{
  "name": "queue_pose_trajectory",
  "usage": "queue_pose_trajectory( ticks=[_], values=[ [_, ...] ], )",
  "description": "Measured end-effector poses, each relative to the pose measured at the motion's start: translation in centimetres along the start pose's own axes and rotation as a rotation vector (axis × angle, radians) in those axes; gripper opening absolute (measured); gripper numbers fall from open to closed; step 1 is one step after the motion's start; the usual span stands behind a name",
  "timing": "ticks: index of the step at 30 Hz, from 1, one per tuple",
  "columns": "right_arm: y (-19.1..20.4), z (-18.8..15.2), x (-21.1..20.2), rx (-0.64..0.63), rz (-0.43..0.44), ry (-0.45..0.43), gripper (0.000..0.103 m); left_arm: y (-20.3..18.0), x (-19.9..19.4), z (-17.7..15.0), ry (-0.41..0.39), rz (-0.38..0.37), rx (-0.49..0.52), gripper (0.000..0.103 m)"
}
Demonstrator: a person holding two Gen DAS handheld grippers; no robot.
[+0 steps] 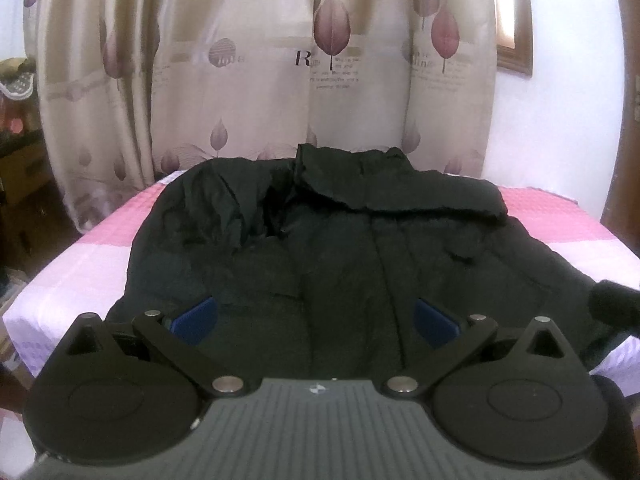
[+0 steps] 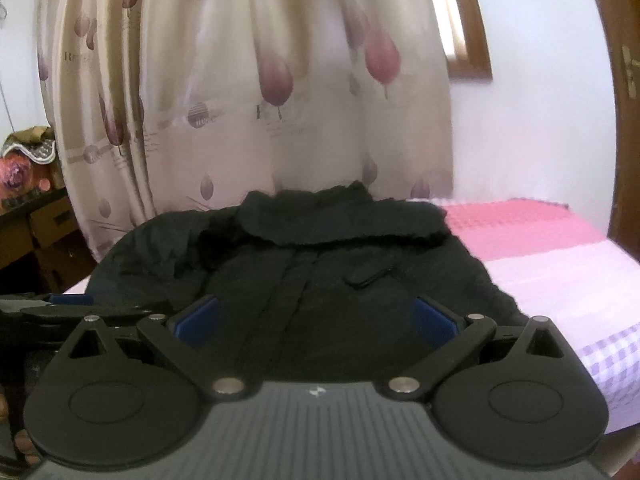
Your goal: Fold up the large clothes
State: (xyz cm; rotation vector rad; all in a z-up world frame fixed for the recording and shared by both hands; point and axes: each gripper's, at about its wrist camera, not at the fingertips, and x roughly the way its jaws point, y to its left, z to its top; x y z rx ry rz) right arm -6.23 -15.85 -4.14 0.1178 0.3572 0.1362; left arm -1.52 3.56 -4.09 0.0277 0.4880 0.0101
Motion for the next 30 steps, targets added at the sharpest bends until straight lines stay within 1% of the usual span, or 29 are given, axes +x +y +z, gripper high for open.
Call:
queue_pose_trajectory(
  ticks=[7,10,14,16,18,19,21,23,25,29,30],
  values=[
    [-0.2,-0.1,-0.1,0.018,0.028,0.011,0.103,0.4,-0.2,-0.7,0.012,0.009,-0.009,0.103],
    [-0.3,-0.2,0.0,0.032,0.039,0.021,0.103,0.5,-0.4,-1.5,0.012,0.017,-0.011,0.103],
    [-0.3,-0.7,0.2,0.046,0.065,0.048,0.103,0.8,-1.3,-2.9,-0.019,0.051,-0.004,0.103],
    [-0.4,-0.8,0.3,0.057,0.072,0.062,0.103,1.4,-1.7,-3.5,-0.035,0.075,-0.025,0.103],
    [-0.6,-0.9,0.2,0.062,0.074,0.069,0.103,2.3,-2.2,-4.4,-0.041,0.077,-0.058,0.103],
    [-0.6,-1.0,0.2,0.063,0.077,0.069,0.103,2.7,-2.4,-4.8,-0.043,0.08,-0.06,0.103],
    [-0.8,-1.1,0.1,0.07,0.077,0.073,0.103,3.5,-2.7,-5.7,-0.043,0.111,-0.055,0.103],
    [-0.9,-1.2,0.3,0.081,0.082,0.086,0.103,4.6,-2.7,-6.2,-0.034,0.108,-0.075,0.103],
    [-0.9,-1.2,0.5,0.092,0.094,0.099,0.103,5.7,-2.3,-6.3,-0.003,0.093,-0.099,0.103],
    [-0.5,-1.4,0.4,0.076,0.11,0.109,0.103,7.9,-1.3,-5.8,0.063,0.038,-0.19,0.103],
    [-0.4,-1.4,0.3,0.071,0.113,0.109,0.103,8.5,-1.0,-5.7,0.077,0.036,-0.217,0.103]
  ],
)
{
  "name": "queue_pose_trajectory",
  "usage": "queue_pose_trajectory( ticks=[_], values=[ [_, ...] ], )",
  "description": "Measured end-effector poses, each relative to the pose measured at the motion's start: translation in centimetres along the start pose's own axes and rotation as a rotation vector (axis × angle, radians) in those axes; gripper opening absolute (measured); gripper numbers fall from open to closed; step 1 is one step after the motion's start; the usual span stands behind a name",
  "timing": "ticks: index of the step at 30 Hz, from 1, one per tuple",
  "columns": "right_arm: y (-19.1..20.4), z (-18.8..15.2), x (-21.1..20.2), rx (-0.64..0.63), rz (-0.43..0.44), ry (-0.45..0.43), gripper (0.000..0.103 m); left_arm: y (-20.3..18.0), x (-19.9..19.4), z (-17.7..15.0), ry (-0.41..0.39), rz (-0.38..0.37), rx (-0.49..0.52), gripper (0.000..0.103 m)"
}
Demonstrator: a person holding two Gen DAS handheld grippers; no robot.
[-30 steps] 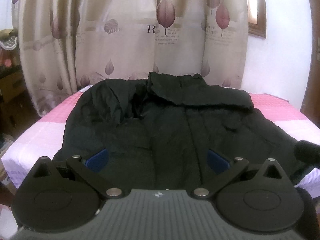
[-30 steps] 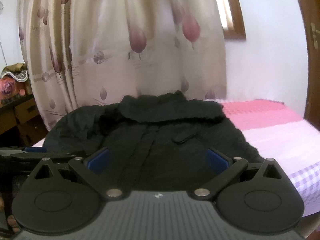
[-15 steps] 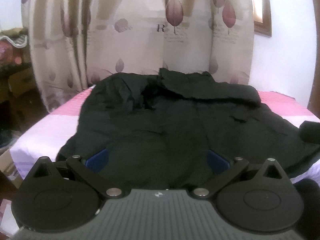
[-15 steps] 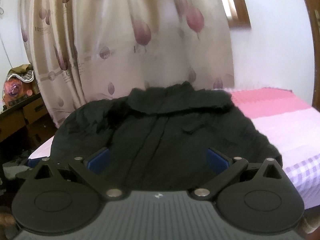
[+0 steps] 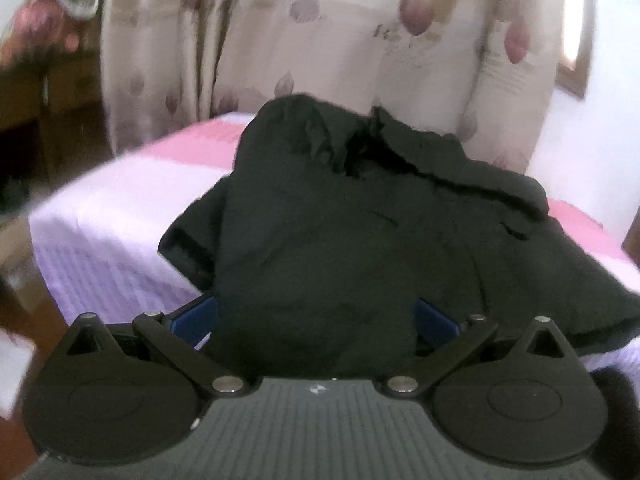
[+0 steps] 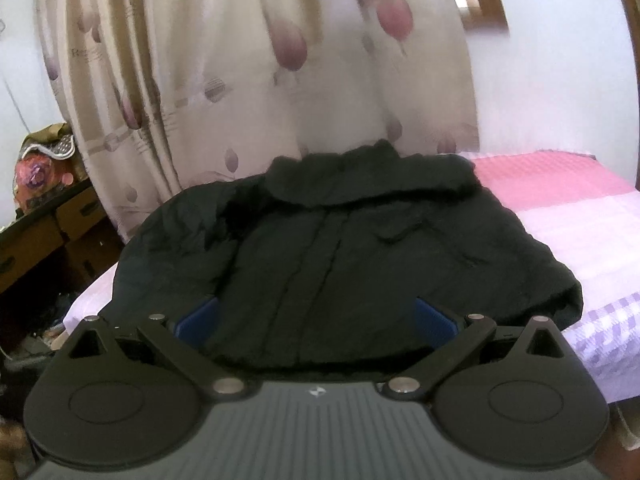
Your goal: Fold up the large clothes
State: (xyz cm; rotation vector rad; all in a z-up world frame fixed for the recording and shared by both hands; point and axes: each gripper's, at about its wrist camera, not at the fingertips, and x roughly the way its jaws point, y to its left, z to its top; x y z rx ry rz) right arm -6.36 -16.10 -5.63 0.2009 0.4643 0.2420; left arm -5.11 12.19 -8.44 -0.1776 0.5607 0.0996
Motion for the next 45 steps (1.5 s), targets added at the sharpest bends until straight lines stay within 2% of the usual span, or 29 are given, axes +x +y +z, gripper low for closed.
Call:
queue_pose_trajectory(
  ticks=[4,11,14,15,16,18,22,26,31,35,40,41,44,45],
  values=[
    [0.0,0.0,-0.1,0.001,0.01,0.006,0.103,2.2,0.7,-0.1,0.02,0.009,-0.076,0.103],
    [0.2,0.0,0.4,0.003,0.026,0.032,0.103,5.6,3.3,-0.8,0.088,-0.051,-0.162,0.103],
    [0.5,0.0,0.5,-0.003,0.031,0.039,0.103,5.8,3.8,-0.9,0.077,-0.06,-0.13,0.094],
    [0.5,0.0,0.5,-0.005,0.032,0.041,0.103,5.5,3.8,-0.9,0.068,-0.048,-0.094,0.077],
    [0.5,0.0,0.6,-0.004,0.033,0.044,0.103,5.2,3.9,-0.8,0.066,-0.035,-0.048,0.046],
    [0.6,0.0,0.6,-0.004,0.035,0.046,0.103,4.8,3.8,-0.6,0.08,-0.034,0.006,0.012],
    [0.6,0.1,0.6,-0.007,0.035,0.043,0.103,5.3,2.0,0.9,0.036,0.011,-0.004,0.008],
    [0.5,0.0,0.8,-0.008,0.045,0.048,0.103,6.8,-0.4,4.4,-0.038,0.08,-0.047,0.008],
    [0.2,0.0,1.3,0.03,0.073,0.074,0.103,9.8,-2.0,10.1,-0.139,0.235,-0.088,0.007],
    [0.1,-0.2,1.5,0.061,0.101,0.087,0.103,12.6,-1.5,14.2,-0.219,0.395,-0.131,0.003],
    [0.4,-0.1,1.6,0.061,0.121,0.086,0.103,16.1,1.7,17.6,-0.235,0.547,-0.157,0.003],
    [0.3,-0.1,1.7,0.066,0.126,0.089,0.103,16.9,2.0,17.8,-0.223,0.532,-0.168,0.003],
    [0.3,0.0,1.9,0.071,0.136,0.096,0.103,18.2,2.2,17.2,-0.17,0.399,-0.205,0.006],
    [0.2,0.1,1.9,0.072,0.139,0.097,0.103,18.4,2.3,16.6,-0.149,0.368,-0.192,0.021]
  ],
)
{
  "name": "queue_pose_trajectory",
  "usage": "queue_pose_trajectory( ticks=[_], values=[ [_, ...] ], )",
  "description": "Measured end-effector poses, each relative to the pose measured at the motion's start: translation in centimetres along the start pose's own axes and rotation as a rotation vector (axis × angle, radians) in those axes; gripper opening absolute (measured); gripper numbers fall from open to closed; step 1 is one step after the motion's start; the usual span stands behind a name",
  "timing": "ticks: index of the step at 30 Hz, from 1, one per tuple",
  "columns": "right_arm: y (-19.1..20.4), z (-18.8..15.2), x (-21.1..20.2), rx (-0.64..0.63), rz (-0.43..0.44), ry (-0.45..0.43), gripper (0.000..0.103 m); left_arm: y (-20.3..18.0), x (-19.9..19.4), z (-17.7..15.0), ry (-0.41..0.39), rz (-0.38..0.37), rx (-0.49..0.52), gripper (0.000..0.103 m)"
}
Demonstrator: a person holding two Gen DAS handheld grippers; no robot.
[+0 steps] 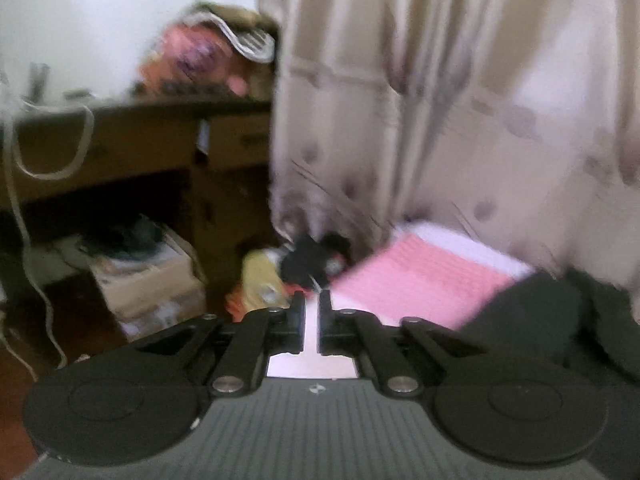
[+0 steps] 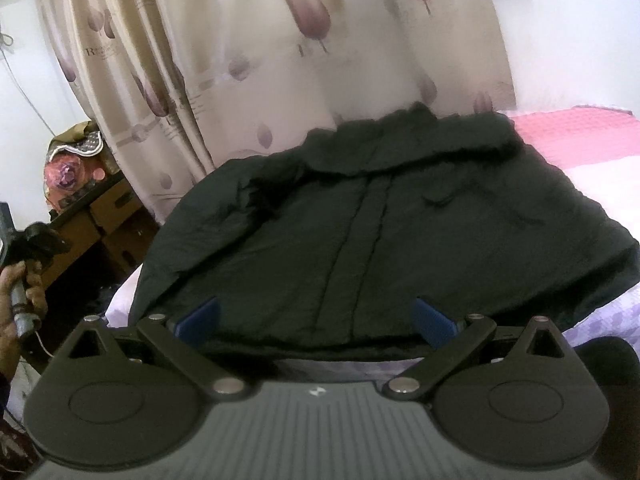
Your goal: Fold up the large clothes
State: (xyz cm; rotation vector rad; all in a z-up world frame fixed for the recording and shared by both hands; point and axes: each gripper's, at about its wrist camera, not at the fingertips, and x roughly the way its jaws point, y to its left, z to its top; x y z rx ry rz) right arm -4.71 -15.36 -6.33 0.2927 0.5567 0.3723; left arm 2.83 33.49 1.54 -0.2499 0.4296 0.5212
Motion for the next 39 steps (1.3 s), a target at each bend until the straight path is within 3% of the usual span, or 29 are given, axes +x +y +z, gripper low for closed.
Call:
queue_pose_trajectory(
  ticks=[1,2,3,5,7,10,15,18,19,20,21,22,23,27,30,34,37,38,39],
  values=[
    [0.0,0.0,0.1,0.001,0.004,0.003,0.103,0.5,0.0,-0.7,0.01,-0.025,0.007,0.051],
    [0.0,0.0,0.2,0.003,0.009,0.008,0.103,0.9,-0.3,-1.7,0.018,-0.049,0.014,0.07],
    [0.0,0.0,0.3,0.004,0.015,0.015,0.103,1.4,-0.8,-3.0,0.026,-0.075,0.021,0.098],
    [0.1,-0.1,0.6,0.007,0.027,0.034,0.103,2.8,-1.2,-5.3,0.057,-0.138,0.003,0.102],
    [0.2,-0.3,0.8,0.01,0.04,0.048,0.103,4.0,-0.5,-7.5,0.137,-0.21,-0.005,0.102],
    [0.6,-0.6,1.1,0.008,0.048,0.065,0.103,5.3,0.0,-10.6,0.241,-0.287,-0.094,0.102],
    [0.9,-0.8,1.1,-0.002,0.056,0.075,0.103,5.5,2.8,-14.2,0.4,-0.44,-0.273,0.101],
    [0.9,-0.8,1.1,0.0,0.054,0.08,0.103,4.8,4.5,-14.9,0.43,-0.513,-0.372,0.101],
    [0.9,-0.8,1.1,0.003,0.054,0.081,0.103,4.5,4.8,-15.0,0.423,-0.523,-0.391,0.094],
    [0.8,-0.8,1.2,0.005,0.053,0.084,0.103,4.3,5.0,-15.0,0.408,-0.525,-0.394,0.081],
    [0.7,-0.8,1.2,0.008,0.052,0.084,0.103,4.0,4.9,-14.7,0.387,-0.51,-0.368,0.034],
    [0.7,-0.8,1.2,0.008,0.052,0.084,0.103,3.7,4.8,-14.2,0.374,-0.469,-0.334,0.003],
    [0.6,-0.8,1.2,0.009,0.051,0.084,0.103,3.6,4.3,-13.6,0.352,-0.427,-0.321,0.002],
    [0.2,-0.8,1.7,0.022,0.05,0.091,0.103,3.8,0.8,-8.6,0.115,-0.27,-0.266,0.002],
    [0.0,-1.0,2.1,0.049,0.065,0.107,0.103,3.7,0.1,-4.7,0.004,-0.218,-0.259,0.003],
    [-0.1,-1.4,2.2,0.072,0.094,0.106,0.103,1.5,1.8,-2.4,-0.006,-0.114,-0.207,0.004],
    [0.1,-1.7,1.5,0.064,0.097,0.058,0.103,0.7,4.6,-3.3,0.073,-0.015,-0.191,0.005],
    [0.0,-1.9,1.1,0.072,0.12,0.032,0.103,0.9,5.3,-3.8,0.106,0.006,-0.201,0.007],
    [-0.3,-2.1,0.7,0.09,0.159,0.001,0.103,1.0,5.8,-4.5,0.116,0.03,-0.2,0.016]
  ],
)
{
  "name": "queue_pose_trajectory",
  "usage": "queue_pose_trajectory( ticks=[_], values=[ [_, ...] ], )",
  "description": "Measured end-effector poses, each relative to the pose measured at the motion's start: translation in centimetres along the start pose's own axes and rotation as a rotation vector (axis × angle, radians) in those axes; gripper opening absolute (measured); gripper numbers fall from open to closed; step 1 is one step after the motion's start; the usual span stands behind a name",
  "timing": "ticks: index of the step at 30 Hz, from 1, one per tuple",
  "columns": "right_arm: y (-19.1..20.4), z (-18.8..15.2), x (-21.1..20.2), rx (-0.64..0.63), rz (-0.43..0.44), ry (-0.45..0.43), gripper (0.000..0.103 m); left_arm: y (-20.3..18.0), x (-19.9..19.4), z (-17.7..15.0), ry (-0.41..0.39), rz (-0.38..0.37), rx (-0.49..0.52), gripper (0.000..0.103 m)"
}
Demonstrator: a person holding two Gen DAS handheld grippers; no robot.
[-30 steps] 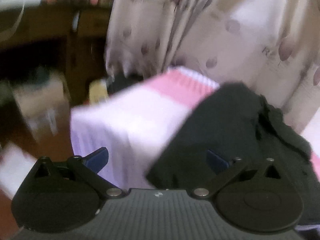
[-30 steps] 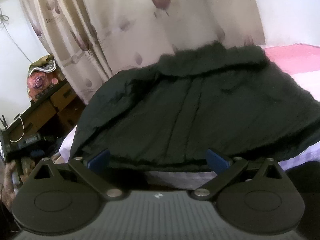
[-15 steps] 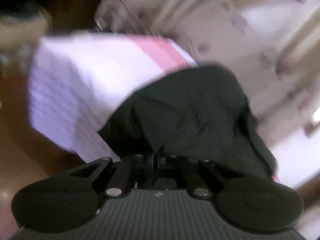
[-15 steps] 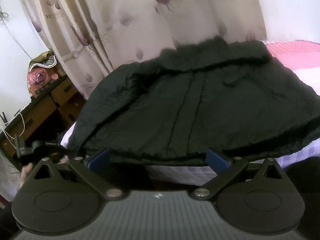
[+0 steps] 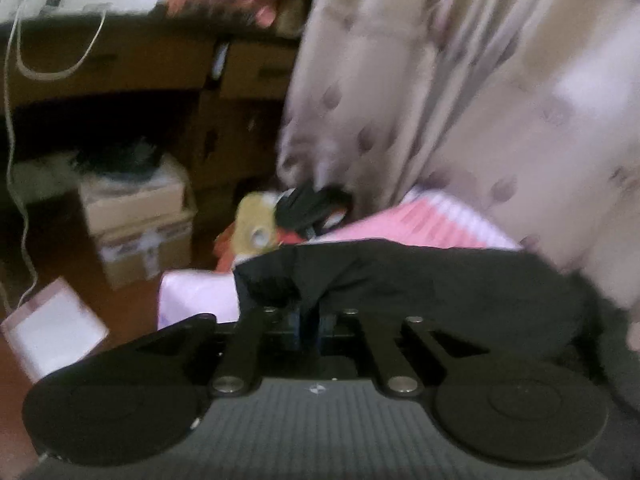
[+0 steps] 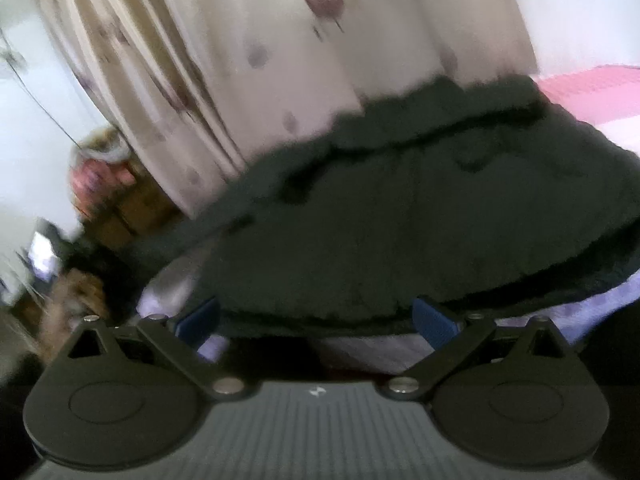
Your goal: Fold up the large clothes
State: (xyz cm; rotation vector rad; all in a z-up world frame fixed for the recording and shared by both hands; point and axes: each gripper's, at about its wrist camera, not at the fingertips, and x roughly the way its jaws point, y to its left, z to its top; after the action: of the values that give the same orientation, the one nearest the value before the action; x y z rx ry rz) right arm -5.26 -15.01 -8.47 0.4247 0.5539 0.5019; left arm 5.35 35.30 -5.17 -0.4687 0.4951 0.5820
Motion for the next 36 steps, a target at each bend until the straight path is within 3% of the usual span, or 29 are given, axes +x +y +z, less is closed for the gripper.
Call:
queue_pose_trajectory(
  ticks=[2,4,5,7,10,12,15,18,23,27,28,30,32,34,36],
  values=[
    [-0.7,-0.7,-0.8,0.042,0.08,-0.04,0.103,0.3,0.4,-0.9,-0.043,0.063,0.003,0.043],
    [-1.4,-0.8,-1.0,0.078,0.135,-0.034,0.103,0.7,-0.5,-1.6,-0.112,0.107,-0.002,0.083],
    [-1.8,-0.7,-1.0,0.093,0.148,-0.029,0.103,0.8,-1.2,-1.8,-0.152,0.112,-0.009,0.087],
    [-2.1,0.3,-0.6,0.078,0.125,-0.003,0.103,-0.2,-2.7,-1.8,-0.234,0.123,0.008,0.089],
    [-0.9,4.0,1.3,-0.12,-0.055,0.041,0.103,-2.5,-5.1,-1.7,-0.3,0.029,0.039,0.09],
    [0.2,6.6,3.4,-0.315,-0.131,0.01,0.103,-4.8,-6.2,-2.0,-0.299,-0.054,0.059,0.089],
    [0.2,10.7,8.5,-0.458,-0.164,-0.004,0.103,-8.3,-6.8,-3.2,-0.295,-0.185,0.086,0.089],
    [0.4,13.0,15.4,-0.65,-0.227,-0.032,0.103,-12.1,-5.5,-5.4,-0.305,-0.249,0.137,0.09],
    [-0.4,14.0,26.5,-0.778,-0.32,0.015,0.102,-16.1,-2.2,-8.7,-0.18,-0.335,0.138,0.09],
    [-0.5,13.6,33.0,-0.934,-0.414,0.019,0.102,-17.1,-1.5,-10.4,-0.153,-0.376,0.165,0.094],
    [-0.9,13.7,34.1,-0.959,-0.432,0.01,0.098,-17.3,-1.3,-10.7,-0.148,-0.377,0.172,0.095],
    [-1.6,14.4,36.3,-0.968,-0.438,0.022,0.078,-17.0,-1.5,-11.1,-0.134,-0.382,0.17,0.096],
    [-2.6,15.6,38.1,-0.959,-0.463,0.076,0.024,-17.2,-1.2,-11.1,-0.113,-0.377,0.163,0.097],
    [-3.8,18.0,37.2,-0.866,-0.448,0.072,0.012,-17.2,-1.2,-11.0,-0.102,-0.364,0.165,0.097],
    [-5.0,20.4,34.4,-0.814,-0.449,-0.031,0.009,-16.9,-1.4,-10.9,-0.107,-0.357,0.165,0.097]
  ],
)
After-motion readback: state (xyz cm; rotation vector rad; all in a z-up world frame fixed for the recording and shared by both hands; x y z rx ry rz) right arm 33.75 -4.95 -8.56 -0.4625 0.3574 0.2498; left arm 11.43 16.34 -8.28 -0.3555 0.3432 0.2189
